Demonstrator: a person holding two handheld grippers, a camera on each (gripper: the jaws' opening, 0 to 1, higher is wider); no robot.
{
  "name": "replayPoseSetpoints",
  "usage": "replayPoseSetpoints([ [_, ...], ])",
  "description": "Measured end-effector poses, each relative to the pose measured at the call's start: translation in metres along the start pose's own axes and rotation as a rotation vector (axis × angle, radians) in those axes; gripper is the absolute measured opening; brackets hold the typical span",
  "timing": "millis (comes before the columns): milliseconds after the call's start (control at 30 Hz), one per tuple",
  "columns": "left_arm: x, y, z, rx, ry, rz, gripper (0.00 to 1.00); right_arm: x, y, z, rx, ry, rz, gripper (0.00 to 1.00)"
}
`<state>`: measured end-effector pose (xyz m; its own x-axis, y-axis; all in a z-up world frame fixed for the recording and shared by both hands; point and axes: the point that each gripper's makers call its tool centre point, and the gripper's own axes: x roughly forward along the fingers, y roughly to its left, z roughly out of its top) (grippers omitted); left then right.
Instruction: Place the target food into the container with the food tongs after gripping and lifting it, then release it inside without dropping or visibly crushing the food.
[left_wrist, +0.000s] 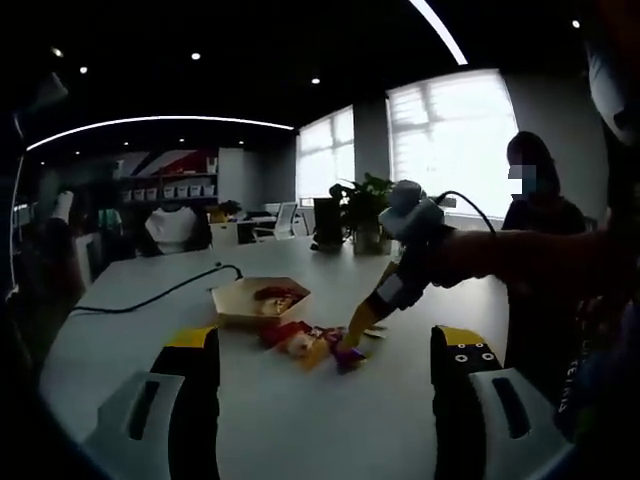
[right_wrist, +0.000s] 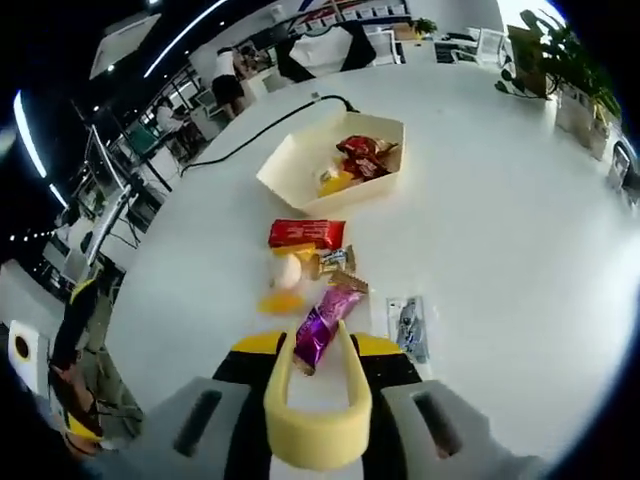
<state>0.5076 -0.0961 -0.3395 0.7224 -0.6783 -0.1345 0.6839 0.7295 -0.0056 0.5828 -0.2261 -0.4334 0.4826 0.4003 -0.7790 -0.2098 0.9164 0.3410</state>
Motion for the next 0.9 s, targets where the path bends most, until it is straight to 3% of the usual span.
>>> replayPoseSetpoints([
  [133, 0.0, 0.001, -0.001, -0.006, -0.004, -0.001, 0.92, 0.004, -0.001, 0.008, -0.01, 0.037, -0.033, 0.21],
  [200, 0.0, 0.001, -0.001, -0.011, -0.006, -0.003, 0.92, 0.007, 0.0, 0.008, 0.009, 0.09, -0.042, 0.22],
  [300, 0.002, 0.001, 0.0, -0.012, -0.007, -0.007, 0.92, 0.012, 0.001, 0.023, -0.007, 0.075, -0.061, 0.22],
  [367, 0.003, 0.001, 0.0, -0.015, -0.008, -0.01, 0.92, 0.018, 0.002, 0.02, -0.017, 0.127, -0.05, 0.21],
  [567, 0.002, 0.003, 0.003, -0.013, -0.009, -0.008, 0.92, 0.032, -0.002, 0.043, 0.005, 0.148, -0.067, 0.21],
  [700, 0.003, 0.004, 0.004, -0.021, -0.009, -0.006, 0.92, 0.036, 0.003, 0.047, -0.028, 0.144, -0.091, 0.2],
  [733, 0.004, 0.004, 0.004, -0.022, -0.008, -0.008, 0.92, 0.036, 0.004, 0.045, -0.072, 0.152, -0.086, 0.19],
  [767, 0.004, 0.004, 0.005, -0.02, -0.007, -0.01, 0.92, 0.037, 0.005, 0.047, -0.113, 0.144, -0.077, 0.18],
  [900, 0.002, 0.004, 0.007, -0.012, -0.013, -0.011, 0.92, 0.035, 0.008, 0.045, -0.136, 0.088, -0.046, 0.16],
])
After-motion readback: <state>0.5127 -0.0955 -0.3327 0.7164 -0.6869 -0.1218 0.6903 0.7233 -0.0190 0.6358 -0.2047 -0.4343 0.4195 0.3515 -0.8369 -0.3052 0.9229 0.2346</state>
